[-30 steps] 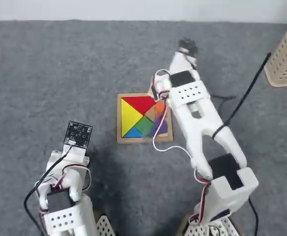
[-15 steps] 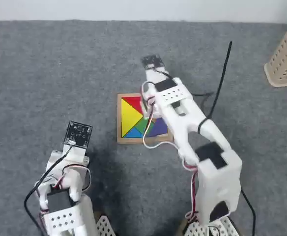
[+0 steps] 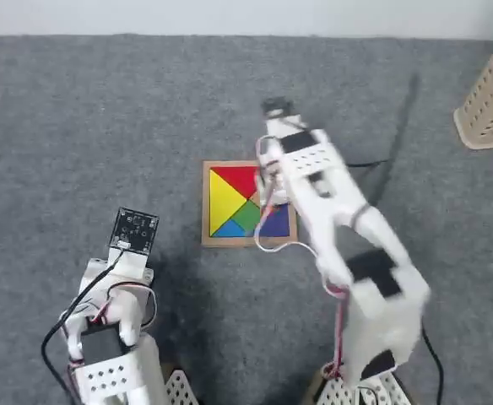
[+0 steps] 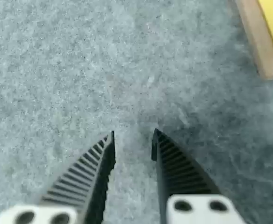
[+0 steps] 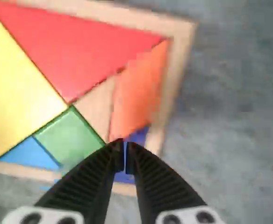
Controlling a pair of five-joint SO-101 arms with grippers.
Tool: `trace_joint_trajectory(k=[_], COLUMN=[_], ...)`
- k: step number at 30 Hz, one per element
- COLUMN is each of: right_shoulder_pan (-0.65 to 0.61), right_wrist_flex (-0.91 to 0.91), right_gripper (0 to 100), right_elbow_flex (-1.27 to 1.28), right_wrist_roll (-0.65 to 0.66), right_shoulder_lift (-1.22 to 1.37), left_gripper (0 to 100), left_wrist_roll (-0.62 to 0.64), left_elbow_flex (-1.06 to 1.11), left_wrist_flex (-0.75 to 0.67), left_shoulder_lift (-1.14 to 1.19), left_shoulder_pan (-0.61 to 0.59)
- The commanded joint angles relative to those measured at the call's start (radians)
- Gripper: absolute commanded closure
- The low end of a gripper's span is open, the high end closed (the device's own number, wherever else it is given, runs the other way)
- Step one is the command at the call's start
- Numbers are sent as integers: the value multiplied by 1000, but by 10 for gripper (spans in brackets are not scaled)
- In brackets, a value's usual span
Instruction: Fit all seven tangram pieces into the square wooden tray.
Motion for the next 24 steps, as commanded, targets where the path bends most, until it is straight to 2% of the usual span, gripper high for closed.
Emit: trace_joint_trajectory(k=[1, 3, 8, 11, 16, 24], right_shoulder_pan=[62, 73, 91, 157, 351, 526], right_wrist_flex=[2, -36, -136, -147, -137, 62], right_gripper=[992, 992, 992, 992, 992, 992], right_elbow_flex=[190, 382, 888, 1103, 1316, 1556], right_wrist_roll=[-15, 20, 279, 361, 482, 628], right_shoulder_lift=[-331, -492, -878, -1102, -1451, -1931], left_gripper=[879, 879, 879, 879, 879, 879], left_wrist_roll=[8, 8, 8, 8, 8, 8], left_elbow_flex=[-13, -13, -13, -13, -13, -13], left_wrist_flex=[3, 3, 3, 3, 3, 3], left_shoulder_lift=[-23, -23, -23, -23, -23, -23], left_shoulder_pan=[-3, -3, -3, -3, -3, -3])
